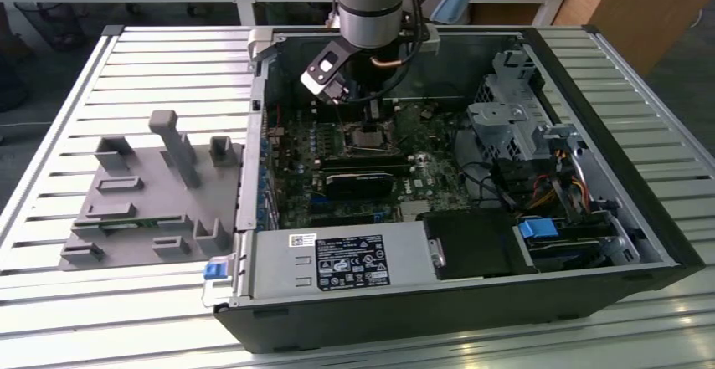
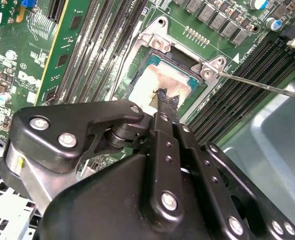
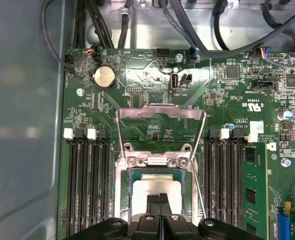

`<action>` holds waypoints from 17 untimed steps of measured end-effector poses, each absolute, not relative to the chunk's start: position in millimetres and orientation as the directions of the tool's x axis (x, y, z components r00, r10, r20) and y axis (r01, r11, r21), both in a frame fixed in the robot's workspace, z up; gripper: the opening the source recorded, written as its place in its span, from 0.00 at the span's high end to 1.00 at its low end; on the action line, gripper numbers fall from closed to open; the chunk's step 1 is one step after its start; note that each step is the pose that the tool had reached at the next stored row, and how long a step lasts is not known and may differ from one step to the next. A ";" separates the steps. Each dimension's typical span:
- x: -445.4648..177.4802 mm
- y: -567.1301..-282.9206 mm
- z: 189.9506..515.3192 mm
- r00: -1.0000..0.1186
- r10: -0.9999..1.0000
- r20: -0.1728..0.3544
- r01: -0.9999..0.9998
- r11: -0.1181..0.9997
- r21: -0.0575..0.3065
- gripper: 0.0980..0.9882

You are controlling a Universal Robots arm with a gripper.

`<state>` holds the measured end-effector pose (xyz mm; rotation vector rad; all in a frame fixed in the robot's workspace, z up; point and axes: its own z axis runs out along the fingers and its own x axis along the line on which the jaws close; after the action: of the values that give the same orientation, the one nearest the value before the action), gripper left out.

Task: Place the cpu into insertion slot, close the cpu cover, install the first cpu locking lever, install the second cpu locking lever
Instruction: 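Close the cpu cover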

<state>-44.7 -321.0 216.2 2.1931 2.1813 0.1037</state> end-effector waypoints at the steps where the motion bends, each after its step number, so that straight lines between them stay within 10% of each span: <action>1: -44.7 -321.0 216.4 0.005 1.000 0.015 0.997 -0.006 0.080 0.99; 17: -44.0 -321.0 223.8 0.005 1.000 0.014 0.997 -0.006 0.079 0.99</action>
<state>-44.0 -321.0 223.8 2.1943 2.1818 0.1017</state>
